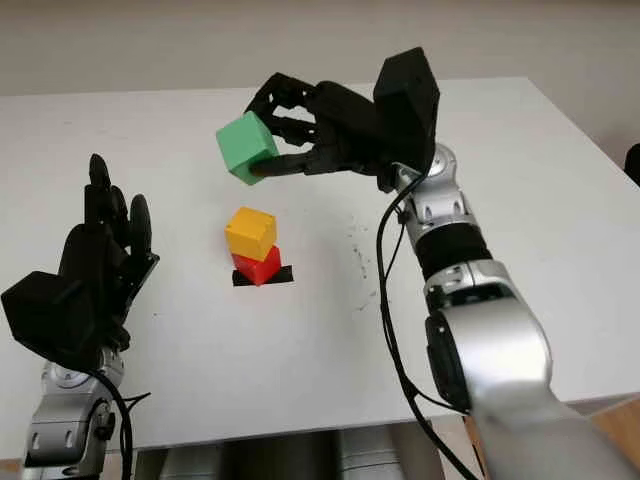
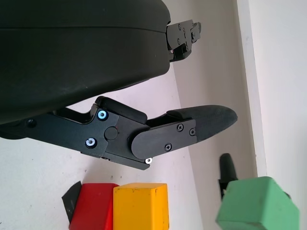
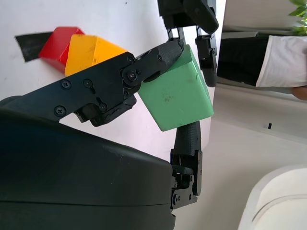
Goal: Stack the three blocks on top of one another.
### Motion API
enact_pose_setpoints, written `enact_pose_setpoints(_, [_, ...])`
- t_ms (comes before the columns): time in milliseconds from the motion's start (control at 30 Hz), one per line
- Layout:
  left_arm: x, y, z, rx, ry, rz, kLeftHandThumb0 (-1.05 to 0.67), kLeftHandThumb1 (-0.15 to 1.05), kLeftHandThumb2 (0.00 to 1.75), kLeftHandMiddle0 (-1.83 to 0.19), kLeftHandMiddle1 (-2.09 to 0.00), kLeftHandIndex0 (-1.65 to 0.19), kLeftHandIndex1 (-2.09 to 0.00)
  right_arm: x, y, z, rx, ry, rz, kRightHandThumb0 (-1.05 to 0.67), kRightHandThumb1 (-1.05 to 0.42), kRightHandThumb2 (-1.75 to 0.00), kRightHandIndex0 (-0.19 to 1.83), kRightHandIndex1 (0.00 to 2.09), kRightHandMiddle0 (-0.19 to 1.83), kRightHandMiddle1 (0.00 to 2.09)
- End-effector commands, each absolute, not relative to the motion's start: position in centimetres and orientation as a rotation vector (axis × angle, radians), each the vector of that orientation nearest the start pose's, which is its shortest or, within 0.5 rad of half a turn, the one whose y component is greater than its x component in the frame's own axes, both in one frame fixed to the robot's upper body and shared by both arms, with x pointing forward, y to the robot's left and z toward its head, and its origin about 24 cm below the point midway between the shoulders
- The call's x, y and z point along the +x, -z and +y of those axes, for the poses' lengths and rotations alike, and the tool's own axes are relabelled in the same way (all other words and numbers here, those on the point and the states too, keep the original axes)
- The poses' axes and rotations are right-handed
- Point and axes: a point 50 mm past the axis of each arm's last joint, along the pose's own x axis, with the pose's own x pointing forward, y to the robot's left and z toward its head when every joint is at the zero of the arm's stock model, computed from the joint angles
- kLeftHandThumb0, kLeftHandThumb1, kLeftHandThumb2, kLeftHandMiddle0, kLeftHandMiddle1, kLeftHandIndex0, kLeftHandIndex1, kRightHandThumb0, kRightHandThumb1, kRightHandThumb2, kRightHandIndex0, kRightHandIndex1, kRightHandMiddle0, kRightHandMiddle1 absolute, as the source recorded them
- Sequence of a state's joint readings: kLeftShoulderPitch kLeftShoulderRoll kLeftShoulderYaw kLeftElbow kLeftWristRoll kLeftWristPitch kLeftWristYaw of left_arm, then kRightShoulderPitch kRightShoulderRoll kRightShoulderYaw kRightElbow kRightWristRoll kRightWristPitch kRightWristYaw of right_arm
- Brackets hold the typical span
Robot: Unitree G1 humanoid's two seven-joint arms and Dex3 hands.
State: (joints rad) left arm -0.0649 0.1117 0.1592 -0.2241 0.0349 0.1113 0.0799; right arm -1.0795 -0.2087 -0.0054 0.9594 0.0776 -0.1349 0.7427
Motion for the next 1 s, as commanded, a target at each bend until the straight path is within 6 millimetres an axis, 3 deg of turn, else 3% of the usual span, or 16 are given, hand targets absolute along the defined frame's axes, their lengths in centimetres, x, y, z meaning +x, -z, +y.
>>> enact_pose_setpoints(0, [25.7, -10.8, 20.4, 0.138, -0.227, -0.204, -0.73, 1.05, 0.66, 0.19, 0.00, 0.19, 0.00, 40.0, -18.5, -9.8, -0.202, -0.827, -0.175, -0.41, -1.00, -0.05, 0.23, 0.04, 0.21, 1.74])
enact_pose_setpoints(300, [25.5, -10.8, 20.5, 0.128, -0.225, -0.204, -0.73, 1.05, 0.65, 0.19, 0.00, 0.19, 0.00, 39.8, -16.3, -9.2, -0.153, -0.836, -0.127, -0.47, -0.98, -0.06, 0.24, 0.04, 0.34, 1.58])
enact_pose_setpoints(967, [25.6, -10.9, 20.4, 0.136, -0.225, -0.205, -0.74, 1.05, 0.64, 0.19, 0.00, 0.19, 0.00, 39.8, -15.4, -8.8, -0.167, -0.817, -0.080, -0.49, -0.95, -0.05, 0.26, 0.06, 0.36, 1.54])
